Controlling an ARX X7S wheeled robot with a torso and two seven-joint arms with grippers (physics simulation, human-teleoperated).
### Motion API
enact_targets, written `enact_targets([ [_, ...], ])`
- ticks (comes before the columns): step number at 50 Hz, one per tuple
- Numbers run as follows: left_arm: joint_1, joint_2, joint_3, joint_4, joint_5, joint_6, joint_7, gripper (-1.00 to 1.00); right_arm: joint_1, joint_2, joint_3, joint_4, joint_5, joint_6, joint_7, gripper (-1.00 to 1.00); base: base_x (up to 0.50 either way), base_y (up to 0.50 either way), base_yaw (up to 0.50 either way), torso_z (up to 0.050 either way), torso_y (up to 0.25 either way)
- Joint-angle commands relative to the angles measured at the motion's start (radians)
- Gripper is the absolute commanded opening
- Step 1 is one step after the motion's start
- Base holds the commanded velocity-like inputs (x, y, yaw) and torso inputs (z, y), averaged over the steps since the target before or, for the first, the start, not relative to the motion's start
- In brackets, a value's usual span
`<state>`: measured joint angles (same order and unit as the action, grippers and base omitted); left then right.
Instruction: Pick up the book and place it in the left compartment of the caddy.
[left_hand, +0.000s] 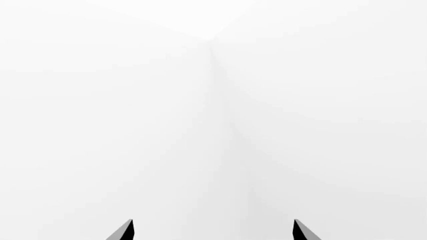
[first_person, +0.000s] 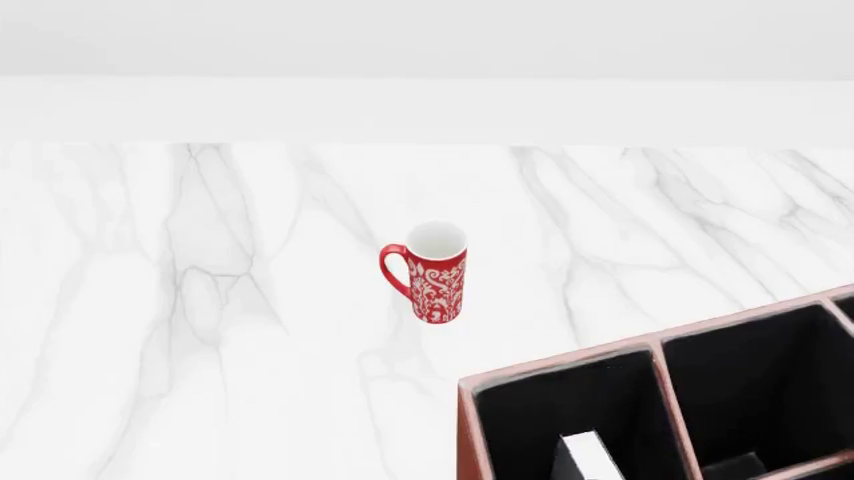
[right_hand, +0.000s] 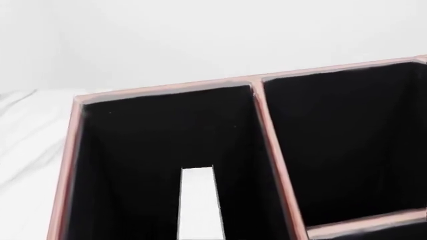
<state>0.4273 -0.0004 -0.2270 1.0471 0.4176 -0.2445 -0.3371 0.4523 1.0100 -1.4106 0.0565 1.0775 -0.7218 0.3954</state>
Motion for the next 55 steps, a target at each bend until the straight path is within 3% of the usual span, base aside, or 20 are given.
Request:
enact_targets([
  [1,0.003,0.0,-0.002,0.0,-0.003,0.003,-0.001,1.0,0.02,-0.009,0.019,0.009,-0.009,0.012,-0.009,1.0,0.0,0.0,0.0,0.0,0.0],
  [30,0.032,0.0,0.009,0.0,-0.009,0.039,-0.038,1.0,0.012,-0.007,0.032,0.005,-0.005,0.015,-0.016,1.0,0.0,0.0,0.0,0.0,0.0],
  [31,0.03,0.0,-0.004,0.0,-0.018,0.039,-0.031,1.0,0.012,-0.031,0.044,0.056,0.027,-0.01,-0.073,1.0,0.0,0.0,0.0,0.0,0.0],
  [33,0.029,0.0,-0.008,0.0,-0.021,0.036,-0.028,1.0,0.008,0.004,0.032,-0.025,-0.015,0.018,0.002,1.0,0.0,0.0,0.0,0.0,0.0],
  [37,0.025,0.0,-0.013,0.0,-0.021,0.027,-0.019,1.0,0.01,-0.003,0.042,0.002,0.004,0.004,-0.033,1.0,0.0,0.0,0.0,0.0,0.0],
  [55,0.008,0.0,-0.004,0.0,-0.003,0.006,-0.008,1.0,0.023,0.096,0.061,-0.2,-0.112,-0.007,0.07,1.0,0.0,0.0,0.0,0.0,0.0],
])
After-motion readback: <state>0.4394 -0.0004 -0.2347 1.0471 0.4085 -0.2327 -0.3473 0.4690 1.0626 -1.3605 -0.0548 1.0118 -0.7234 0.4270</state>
